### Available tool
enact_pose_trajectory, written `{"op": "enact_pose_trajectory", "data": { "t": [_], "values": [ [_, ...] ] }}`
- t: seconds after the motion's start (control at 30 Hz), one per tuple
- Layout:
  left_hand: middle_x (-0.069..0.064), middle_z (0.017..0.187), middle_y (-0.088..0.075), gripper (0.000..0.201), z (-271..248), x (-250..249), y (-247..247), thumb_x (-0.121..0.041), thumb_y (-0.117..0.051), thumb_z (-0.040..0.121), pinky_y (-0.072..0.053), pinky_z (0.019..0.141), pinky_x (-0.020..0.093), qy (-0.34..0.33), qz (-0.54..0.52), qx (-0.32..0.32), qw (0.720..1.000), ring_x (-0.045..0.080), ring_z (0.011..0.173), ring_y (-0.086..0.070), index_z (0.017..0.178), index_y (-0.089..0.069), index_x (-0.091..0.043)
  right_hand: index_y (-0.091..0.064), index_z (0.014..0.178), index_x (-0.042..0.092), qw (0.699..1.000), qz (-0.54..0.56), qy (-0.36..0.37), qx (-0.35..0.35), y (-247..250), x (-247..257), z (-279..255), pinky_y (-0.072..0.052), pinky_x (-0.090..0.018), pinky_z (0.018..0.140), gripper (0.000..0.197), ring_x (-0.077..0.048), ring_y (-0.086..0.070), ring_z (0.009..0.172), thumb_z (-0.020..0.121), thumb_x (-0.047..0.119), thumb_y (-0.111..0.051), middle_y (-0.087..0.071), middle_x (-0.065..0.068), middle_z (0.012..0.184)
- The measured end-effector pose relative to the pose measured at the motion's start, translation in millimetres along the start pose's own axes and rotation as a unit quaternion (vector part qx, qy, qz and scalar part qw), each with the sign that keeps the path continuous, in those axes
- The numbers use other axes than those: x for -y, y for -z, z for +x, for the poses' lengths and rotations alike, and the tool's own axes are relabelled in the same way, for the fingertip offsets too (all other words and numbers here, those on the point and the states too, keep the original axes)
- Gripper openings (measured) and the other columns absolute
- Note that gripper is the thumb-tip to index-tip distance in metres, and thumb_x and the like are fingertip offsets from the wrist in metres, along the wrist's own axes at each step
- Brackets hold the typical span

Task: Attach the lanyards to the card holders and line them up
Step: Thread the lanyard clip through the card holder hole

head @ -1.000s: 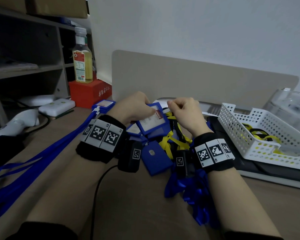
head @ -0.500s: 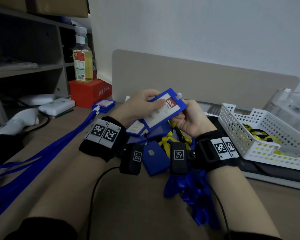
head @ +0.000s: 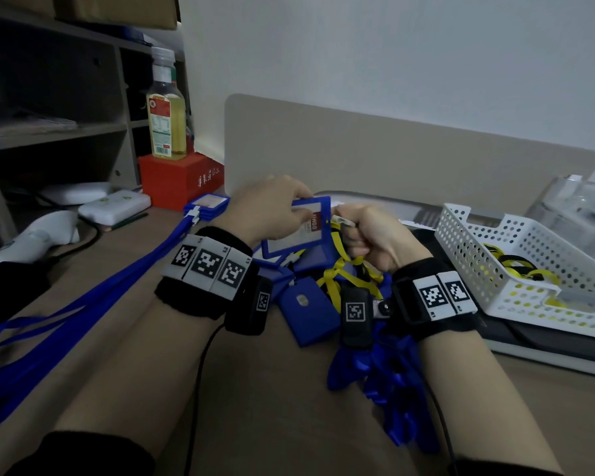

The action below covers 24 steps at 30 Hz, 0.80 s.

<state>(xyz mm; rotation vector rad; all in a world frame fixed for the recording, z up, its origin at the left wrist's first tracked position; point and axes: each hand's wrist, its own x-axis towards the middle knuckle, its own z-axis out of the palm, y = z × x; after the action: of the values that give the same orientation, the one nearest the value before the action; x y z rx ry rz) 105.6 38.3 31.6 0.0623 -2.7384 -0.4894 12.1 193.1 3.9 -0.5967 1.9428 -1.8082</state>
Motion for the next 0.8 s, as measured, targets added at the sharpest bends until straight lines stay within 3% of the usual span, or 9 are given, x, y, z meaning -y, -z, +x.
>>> {"op": "enact_pose_trajectory", "data": {
  "t": [0.1,0.2,0.3,0.37,0.47,0.53,0.63,0.7,0.8],
  "values": [
    [-0.006,0.1,-0.064,0.022,4,1,-6,-0.038,-0.052,0.095,-0.035,0.057,0.025,0.002,0.021,-0.04,0.999,0.012,0.084,-0.057,0.111,-0.062,-0.027,-0.052,0.076,0.015,0.998,0.057,0.01,-0.023,-4,3,1,-0.011,-0.018,0.035,0.032,-0.005,-0.016,0.036,0.102,0.018,-0.034,-0.025,0.009,0.042],
    [-0.001,0.084,-0.061,0.02,9,-2,-11,-0.035,-0.047,0.098,-0.037,0.059,0.028,0.021,-0.118,-0.081,0.99,0.016,0.076,-0.056,0.089,-0.056,-0.019,-0.055,0.089,0.012,0.98,0.191,0.047,-0.026,-1,9,1,-0.018,-0.015,0.033,0.032,-0.003,-0.021,0.035,0.105,0.02,-0.029,-0.033,0.009,0.044],
    [-0.004,0.085,-0.063,0.022,9,-14,-19,-0.033,-0.042,0.102,-0.048,0.063,0.023,0.055,-0.378,-0.052,0.923,0.01,0.075,-0.061,0.097,-0.056,-0.017,-0.049,0.081,0.011,0.923,0.374,0.079,0.039,6,14,1,-0.025,-0.015,0.043,0.027,-0.004,-0.025,0.04,0.101,0.009,-0.03,-0.036,0.005,0.055],
    [-0.005,0.088,-0.066,0.02,5,-25,-26,-0.031,-0.041,0.102,-0.052,0.066,0.02,0.057,-0.503,-0.009,0.862,0.006,0.075,-0.064,0.103,-0.057,-0.018,-0.043,0.077,0.011,0.876,0.474,0.07,0.063,8,17,3,-0.032,-0.019,0.062,0.02,-0.007,-0.028,0.044,0.096,0.006,-0.04,-0.036,0.002,0.059],
    [-0.003,0.093,-0.068,0.022,3,-35,-37,-0.028,-0.04,0.103,-0.054,0.07,0.021,0.038,-0.568,0.043,0.821,0.006,0.077,-0.066,0.109,-0.057,-0.017,-0.051,0.083,0.01,0.87,0.489,0.062,0.006,6,25,0,-0.041,-0.027,0.076,0.013,-0.014,-0.041,0.055,0.083,-0.002,-0.058,-0.041,-0.002,0.065],
    [0.003,0.1,-0.068,0.026,4,-38,-41,-0.029,-0.04,0.103,-0.055,0.078,0.028,0.034,-0.566,0.06,0.822,0.012,0.083,-0.066,0.115,-0.056,-0.013,-0.049,0.081,0.011,0.869,0.489,0.07,-0.038,7,29,-5,-0.051,-0.029,0.059,0.02,-0.013,-0.043,0.052,0.098,0.005,-0.042,-0.039,-0.001,0.064],
    [-0.001,0.094,-0.068,0.025,2,-37,-36,-0.03,-0.04,0.103,-0.056,0.072,0.024,0.038,-0.546,0.055,0.835,0.009,0.078,-0.067,0.115,-0.055,-0.014,-0.042,0.084,0.012,0.817,0.562,0.116,-0.053,17,31,-5,-0.036,-0.019,0.035,0.023,-0.008,-0.029,0.036,0.101,0.006,-0.027,-0.036,0.002,0.057],
    [-0.005,0.087,-0.066,0.021,2,-32,-30,-0.029,-0.04,0.103,-0.054,0.065,0.021,0.042,-0.545,0.03,0.837,0.004,0.07,-0.066,0.109,-0.056,-0.018,-0.041,0.085,0.014,0.832,0.525,0.142,-0.107,30,27,1,-0.024,-0.017,0.033,0.025,-0.007,-0.024,0.034,0.099,0.002,-0.023,-0.036,0.004,0.049],
    [-0.003,0.087,-0.065,0.02,5,-23,-22,-0.03,-0.041,0.102,-0.053,0.071,0.032,0.05,-0.589,-0.016,0.806,0.012,0.075,-0.064,0.104,-0.058,-0.02,-0.045,0.089,0.018,0.876,0.396,0.168,-0.218,48,20,4,-0.02,-0.017,0.036,0.03,-0.005,-0.023,0.034,0.098,0.001,-0.02,-0.035,0.009,0.043]
  ]
}}
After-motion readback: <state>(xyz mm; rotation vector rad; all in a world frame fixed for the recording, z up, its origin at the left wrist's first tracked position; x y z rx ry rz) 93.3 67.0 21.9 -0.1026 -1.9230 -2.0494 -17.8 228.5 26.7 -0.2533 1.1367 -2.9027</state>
